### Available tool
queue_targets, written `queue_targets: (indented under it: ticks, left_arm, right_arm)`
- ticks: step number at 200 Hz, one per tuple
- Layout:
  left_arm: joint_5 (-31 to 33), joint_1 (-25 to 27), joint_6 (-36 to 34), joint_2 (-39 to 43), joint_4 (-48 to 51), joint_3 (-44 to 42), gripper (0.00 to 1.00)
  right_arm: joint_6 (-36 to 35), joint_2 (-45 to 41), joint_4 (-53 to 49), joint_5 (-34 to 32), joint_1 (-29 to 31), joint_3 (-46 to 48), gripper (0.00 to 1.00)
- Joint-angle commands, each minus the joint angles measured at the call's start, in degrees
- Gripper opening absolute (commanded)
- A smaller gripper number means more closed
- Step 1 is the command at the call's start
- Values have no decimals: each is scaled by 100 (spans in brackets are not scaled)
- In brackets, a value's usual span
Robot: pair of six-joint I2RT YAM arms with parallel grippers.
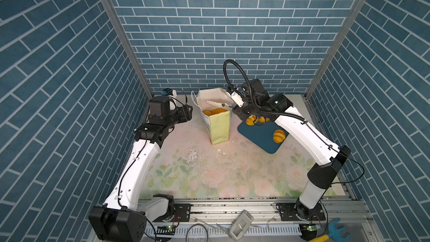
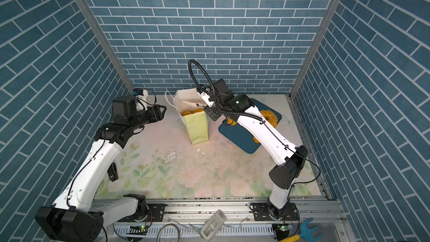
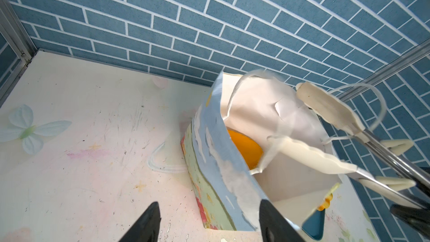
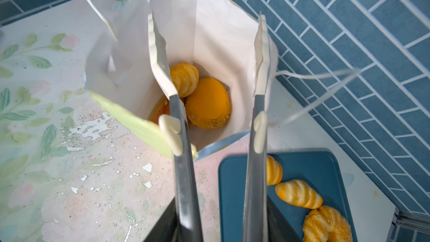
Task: Place the fake bread into the paper bag
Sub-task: 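Withdraw the empty tongs from the bag back over the tray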
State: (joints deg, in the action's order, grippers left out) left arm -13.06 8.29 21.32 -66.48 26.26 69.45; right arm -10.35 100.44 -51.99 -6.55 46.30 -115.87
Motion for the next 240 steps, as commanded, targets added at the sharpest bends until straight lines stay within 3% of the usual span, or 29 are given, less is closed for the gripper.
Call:
queue_targets:
  ticks: [1, 66, 102, 172, 197, 240]
  left_arm:
    - [49, 32, 34, -1, 2, 36, 69]
    - [-12, 32, 80, -12, -224, -109, 69]
    - [-72, 32, 57, -114, -266, 0, 69]
    - [-192, 36, 68, -159, -310, 242, 69]
    - [-215, 41, 54, -182, -279, 307, 69]
    - [-306, 49, 43, -274, -244, 331, 69]
  right_arm:
    - [-48, -129, 32, 23, 19, -350, 52]
    - [61, -470, 24, -79, -46, -664, 52]
    - [297, -969, 45, -255, -313, -311, 52]
    - [1195, -2397, -12, -655, -1519, 1478, 53]
    - [1669, -2670, -427, -882, -1908, 2179, 53]
    - [2099, -2989, -637, -726, -2344, 3306, 54]
